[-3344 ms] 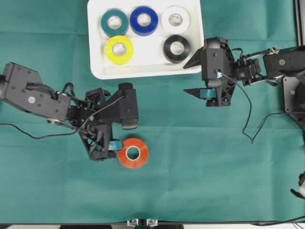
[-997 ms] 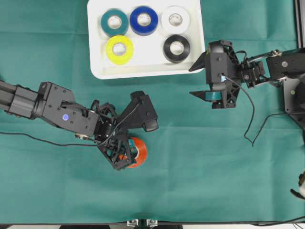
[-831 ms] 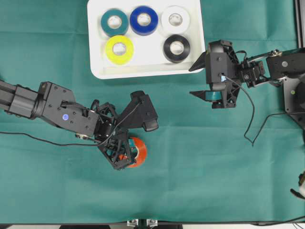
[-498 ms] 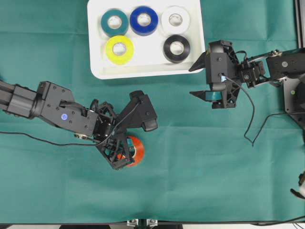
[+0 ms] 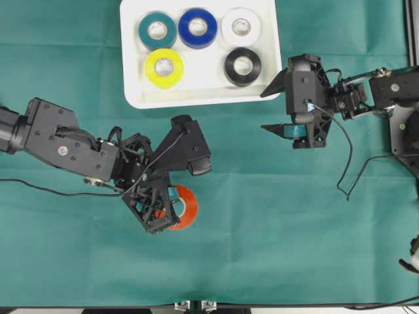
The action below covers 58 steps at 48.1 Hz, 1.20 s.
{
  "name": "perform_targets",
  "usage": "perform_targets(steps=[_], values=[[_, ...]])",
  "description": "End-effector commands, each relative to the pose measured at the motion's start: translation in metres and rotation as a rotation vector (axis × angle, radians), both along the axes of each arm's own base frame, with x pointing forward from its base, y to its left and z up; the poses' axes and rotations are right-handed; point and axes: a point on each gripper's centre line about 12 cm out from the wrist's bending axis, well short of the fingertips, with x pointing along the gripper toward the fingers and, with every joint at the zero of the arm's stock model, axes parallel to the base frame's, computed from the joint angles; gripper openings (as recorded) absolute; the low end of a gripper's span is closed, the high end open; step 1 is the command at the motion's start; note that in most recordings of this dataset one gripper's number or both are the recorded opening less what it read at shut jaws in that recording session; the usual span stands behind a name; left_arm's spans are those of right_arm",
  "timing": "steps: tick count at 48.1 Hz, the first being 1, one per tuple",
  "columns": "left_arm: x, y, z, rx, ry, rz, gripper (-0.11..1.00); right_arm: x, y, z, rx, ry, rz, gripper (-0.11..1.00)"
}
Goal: Put the tape alternately from left to right into the white case.
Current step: 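Carry the red roll with the left gripper into the tray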
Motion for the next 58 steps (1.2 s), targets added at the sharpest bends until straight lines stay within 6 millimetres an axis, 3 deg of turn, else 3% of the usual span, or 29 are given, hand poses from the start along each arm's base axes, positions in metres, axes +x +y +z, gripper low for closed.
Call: perform_targets(steps=[1,14,29,44,58], values=[[0.004,0.002,0.021,-0.013,-0.055,0.005,-0.03,0.002,0.001,0.008,0.000,-0.031,0.006,0.82],[0.008,0.029,0.027,-0.002,-0.070,0.054,-0.03,0.001,0.001,0.008,0.001,-0.033,0.005,0.82],[0.014,0.098,0.039,0.105,-0.118,0.035,-0.03,0.001,0.001,0.008,0.001,-0.030,0.003,0.82],[0.013,0.175,0.039,0.210,-0.138,0.064,-0.03,0.000,0.001,0.007,0.007,-0.027,-0.001,0.82],[0.020,0.217,0.032,0.282,-0.208,0.085,-0.03,0.002,0.002,0.009,0.011,-0.044,0.008,0.82]])
